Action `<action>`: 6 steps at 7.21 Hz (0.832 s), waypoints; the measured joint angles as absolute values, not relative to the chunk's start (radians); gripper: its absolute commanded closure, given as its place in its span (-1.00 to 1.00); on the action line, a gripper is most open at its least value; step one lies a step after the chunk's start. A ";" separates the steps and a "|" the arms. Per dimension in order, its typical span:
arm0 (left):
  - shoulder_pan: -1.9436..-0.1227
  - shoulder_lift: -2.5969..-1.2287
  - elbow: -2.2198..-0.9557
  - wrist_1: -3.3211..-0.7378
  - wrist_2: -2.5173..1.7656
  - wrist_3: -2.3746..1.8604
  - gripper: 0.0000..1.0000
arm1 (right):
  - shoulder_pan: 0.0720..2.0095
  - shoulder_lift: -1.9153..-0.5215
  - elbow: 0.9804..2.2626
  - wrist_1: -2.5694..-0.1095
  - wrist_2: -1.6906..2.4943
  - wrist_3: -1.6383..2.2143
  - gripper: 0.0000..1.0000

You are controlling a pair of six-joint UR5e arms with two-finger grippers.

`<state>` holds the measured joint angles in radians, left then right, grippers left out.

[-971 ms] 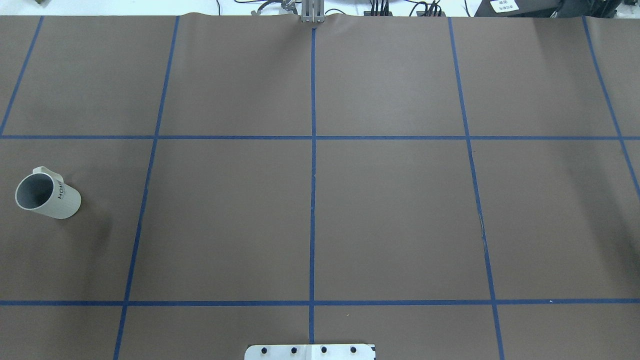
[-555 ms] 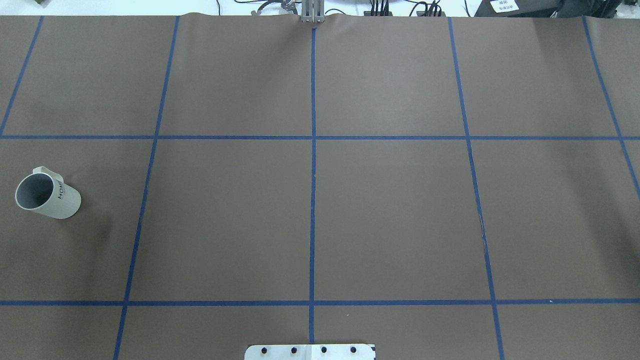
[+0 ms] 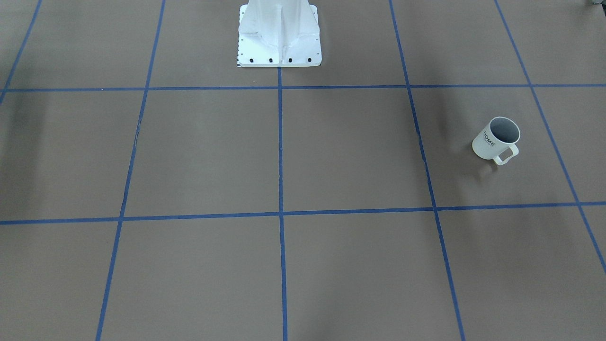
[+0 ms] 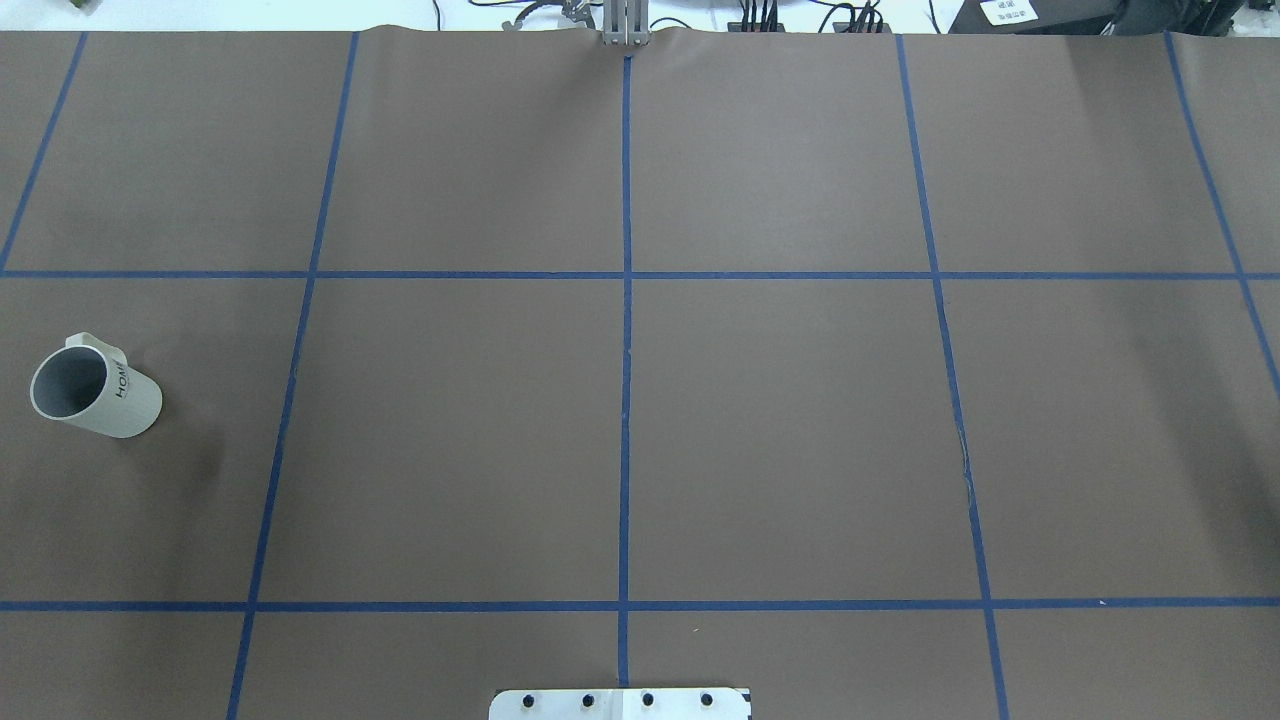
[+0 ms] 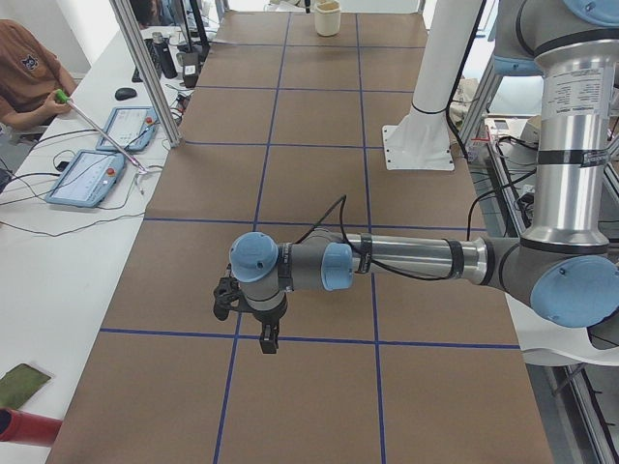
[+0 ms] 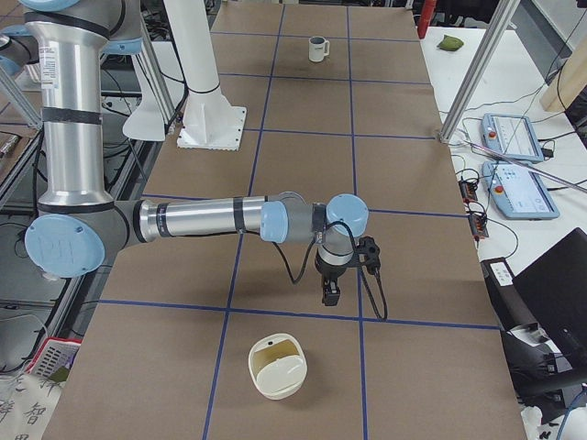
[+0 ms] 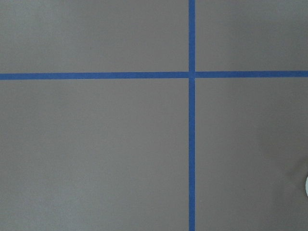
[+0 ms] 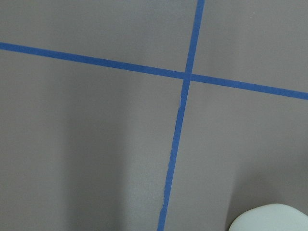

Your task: Left arm hands cup to right arm to dump lemon

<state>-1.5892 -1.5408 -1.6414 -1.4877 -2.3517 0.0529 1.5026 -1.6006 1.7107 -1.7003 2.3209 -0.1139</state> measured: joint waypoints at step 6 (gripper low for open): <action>-1.589 -1.542 -1.639 -1.490 -2.320 0.058 -1.00 | 1.504 -1.615 1.735 -1.701 2.339 -0.120 -1.00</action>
<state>-1.5892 -1.5425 -1.6389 -1.4898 -2.3198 0.0581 1.5035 -1.6153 1.7347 -1.7007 2.3394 -0.1202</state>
